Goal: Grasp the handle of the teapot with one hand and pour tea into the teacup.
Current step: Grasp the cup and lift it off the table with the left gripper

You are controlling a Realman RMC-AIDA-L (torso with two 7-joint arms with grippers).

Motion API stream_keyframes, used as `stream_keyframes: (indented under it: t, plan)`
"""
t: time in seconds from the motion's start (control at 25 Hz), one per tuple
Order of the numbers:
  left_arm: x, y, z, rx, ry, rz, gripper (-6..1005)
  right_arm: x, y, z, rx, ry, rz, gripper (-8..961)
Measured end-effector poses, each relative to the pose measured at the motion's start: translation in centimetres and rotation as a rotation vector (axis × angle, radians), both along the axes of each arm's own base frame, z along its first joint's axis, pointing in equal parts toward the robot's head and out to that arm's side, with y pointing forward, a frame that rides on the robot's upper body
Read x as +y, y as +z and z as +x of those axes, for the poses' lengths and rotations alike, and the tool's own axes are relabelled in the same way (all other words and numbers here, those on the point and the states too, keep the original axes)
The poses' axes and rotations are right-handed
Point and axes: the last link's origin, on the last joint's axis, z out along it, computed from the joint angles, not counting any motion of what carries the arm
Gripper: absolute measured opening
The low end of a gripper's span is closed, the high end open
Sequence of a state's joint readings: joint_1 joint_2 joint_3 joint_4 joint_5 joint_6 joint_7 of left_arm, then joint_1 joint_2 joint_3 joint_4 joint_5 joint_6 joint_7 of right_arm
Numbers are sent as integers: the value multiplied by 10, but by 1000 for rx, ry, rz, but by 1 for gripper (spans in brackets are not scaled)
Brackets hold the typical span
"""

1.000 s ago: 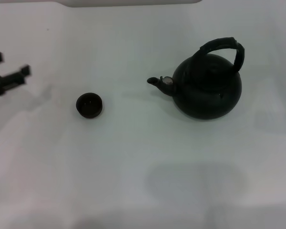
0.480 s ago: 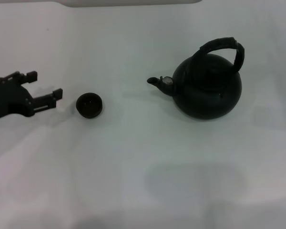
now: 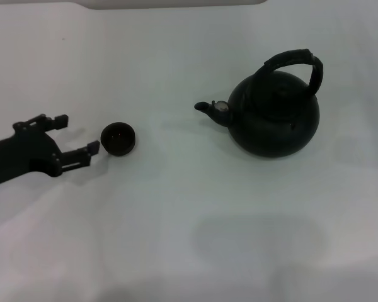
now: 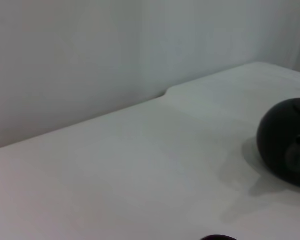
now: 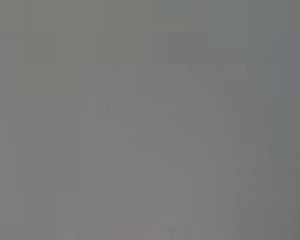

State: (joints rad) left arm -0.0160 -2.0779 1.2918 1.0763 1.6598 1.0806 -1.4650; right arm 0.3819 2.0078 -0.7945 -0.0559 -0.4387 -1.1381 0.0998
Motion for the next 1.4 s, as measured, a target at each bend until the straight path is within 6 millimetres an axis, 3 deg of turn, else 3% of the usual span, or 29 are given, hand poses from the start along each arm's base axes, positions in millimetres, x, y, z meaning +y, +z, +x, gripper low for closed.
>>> stream_keyframes:
  t: [0.6,1.4]
  plan:
    - [-4,-12,-3,19,-33,-18,883,-2,1,1,-8,3,-4,858]
    - [18,-25,1,17,-51,-48,881,-8,0,-1,-5,28,7,858]
